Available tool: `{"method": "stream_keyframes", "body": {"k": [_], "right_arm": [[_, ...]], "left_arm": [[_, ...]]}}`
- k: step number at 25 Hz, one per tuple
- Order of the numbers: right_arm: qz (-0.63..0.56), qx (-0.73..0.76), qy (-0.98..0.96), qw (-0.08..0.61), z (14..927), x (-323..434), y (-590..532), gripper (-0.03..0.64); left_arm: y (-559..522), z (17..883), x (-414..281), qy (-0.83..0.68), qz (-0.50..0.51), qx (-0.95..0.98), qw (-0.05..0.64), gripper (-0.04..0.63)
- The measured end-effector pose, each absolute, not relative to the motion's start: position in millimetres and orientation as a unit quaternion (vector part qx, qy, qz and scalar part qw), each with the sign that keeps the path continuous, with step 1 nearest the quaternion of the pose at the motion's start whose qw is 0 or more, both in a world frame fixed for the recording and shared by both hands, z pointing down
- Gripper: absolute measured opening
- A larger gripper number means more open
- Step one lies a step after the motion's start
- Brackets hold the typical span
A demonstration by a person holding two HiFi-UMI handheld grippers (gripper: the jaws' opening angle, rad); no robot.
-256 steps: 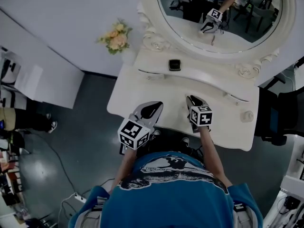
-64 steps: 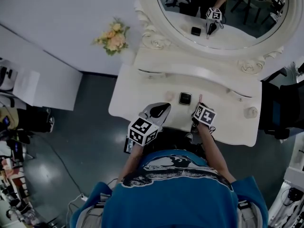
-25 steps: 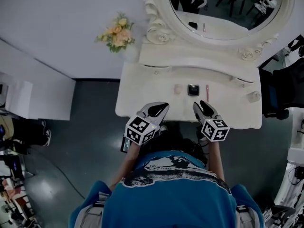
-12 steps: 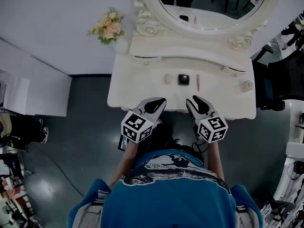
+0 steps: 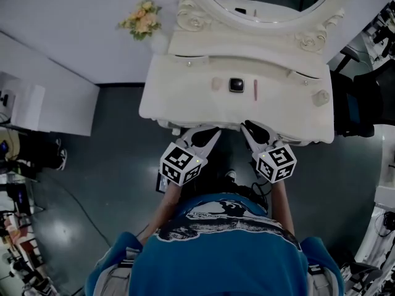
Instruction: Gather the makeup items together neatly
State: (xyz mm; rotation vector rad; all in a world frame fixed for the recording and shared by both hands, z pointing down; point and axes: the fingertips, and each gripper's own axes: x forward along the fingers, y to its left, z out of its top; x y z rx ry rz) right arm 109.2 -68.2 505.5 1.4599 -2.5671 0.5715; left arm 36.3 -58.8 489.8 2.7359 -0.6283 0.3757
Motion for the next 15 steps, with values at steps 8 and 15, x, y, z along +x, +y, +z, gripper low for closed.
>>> {"method": "stream_keyframes", "body": {"k": [8,15], "right_arm": [[0.180,0.473,-0.859,0.075,509.8,100.1,-29.2,0.003],[0.170,0.463,-0.866,0.080,513.8,93.9,-7.7,0.002]], "left_arm": [[-21.9,494.3,31.5,-0.237,0.128,0.950,0.154,0.011],[-3.1,498.5,31.9,-0.237,0.125,0.952,0.151,0.011]]}}
